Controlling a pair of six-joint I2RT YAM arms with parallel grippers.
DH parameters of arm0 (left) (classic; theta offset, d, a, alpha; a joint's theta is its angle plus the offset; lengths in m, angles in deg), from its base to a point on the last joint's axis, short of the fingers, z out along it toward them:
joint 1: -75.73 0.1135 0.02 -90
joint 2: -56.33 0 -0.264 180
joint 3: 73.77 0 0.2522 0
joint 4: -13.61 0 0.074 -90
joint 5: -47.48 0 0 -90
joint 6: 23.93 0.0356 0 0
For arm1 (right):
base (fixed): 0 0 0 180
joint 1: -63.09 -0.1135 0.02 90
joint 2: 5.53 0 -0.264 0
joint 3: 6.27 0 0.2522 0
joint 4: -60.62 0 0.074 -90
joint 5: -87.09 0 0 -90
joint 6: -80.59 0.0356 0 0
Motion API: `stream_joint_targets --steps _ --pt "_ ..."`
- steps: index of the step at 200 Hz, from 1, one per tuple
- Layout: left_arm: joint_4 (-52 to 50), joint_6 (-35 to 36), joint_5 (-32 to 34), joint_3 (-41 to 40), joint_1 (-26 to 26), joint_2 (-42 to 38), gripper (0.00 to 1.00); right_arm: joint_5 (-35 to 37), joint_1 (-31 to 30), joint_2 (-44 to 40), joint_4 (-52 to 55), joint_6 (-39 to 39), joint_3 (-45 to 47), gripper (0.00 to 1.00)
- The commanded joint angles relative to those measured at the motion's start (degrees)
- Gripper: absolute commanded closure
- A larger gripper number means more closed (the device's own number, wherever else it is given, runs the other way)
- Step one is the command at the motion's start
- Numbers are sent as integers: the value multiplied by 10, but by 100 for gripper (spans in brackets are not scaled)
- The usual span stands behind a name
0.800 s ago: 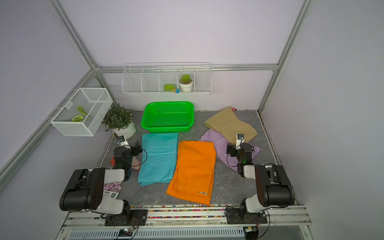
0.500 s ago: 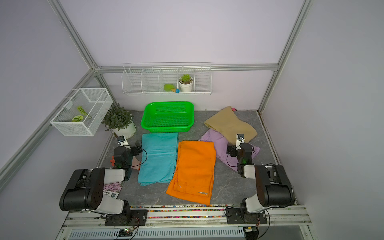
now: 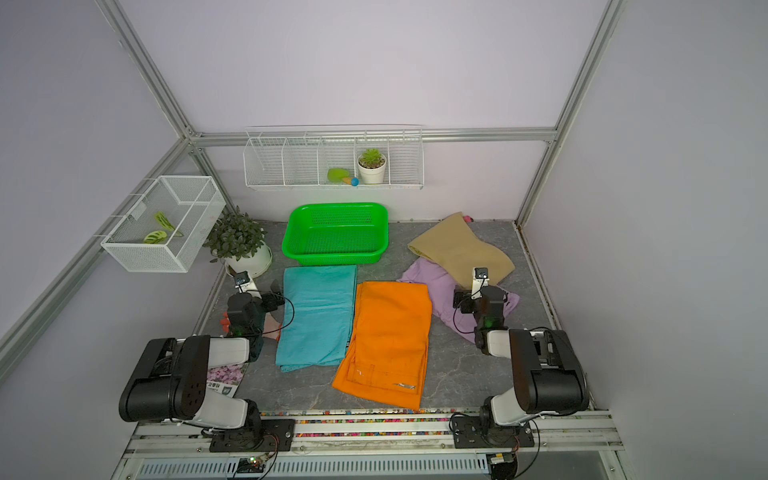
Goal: Put the folded long pants in the basket
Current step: Pick up the long pant at the center of the board.
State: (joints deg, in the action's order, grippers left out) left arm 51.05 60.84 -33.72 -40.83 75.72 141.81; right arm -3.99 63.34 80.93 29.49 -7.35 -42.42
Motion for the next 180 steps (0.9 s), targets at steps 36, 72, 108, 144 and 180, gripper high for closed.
stream_joint_targets --steps 36,72,108,144,180 --pt "8 8 0 12 1 7 0 6 -2 7 -16 -6 -6 1" --pt "8 8 0 13 0 7 0 6 -2 6 -15 -5 -6 1" --pt "10 9 3 12 0 6 0 6 -1 7 -11 -5 -9 1" --pt "-119 13 71 46 -20 -88 0 36 -1 -23 0 4 -7 1" --pt "-429 -259 130 162 -22 -172 0 89 -4 -149 140 43 -23 1"
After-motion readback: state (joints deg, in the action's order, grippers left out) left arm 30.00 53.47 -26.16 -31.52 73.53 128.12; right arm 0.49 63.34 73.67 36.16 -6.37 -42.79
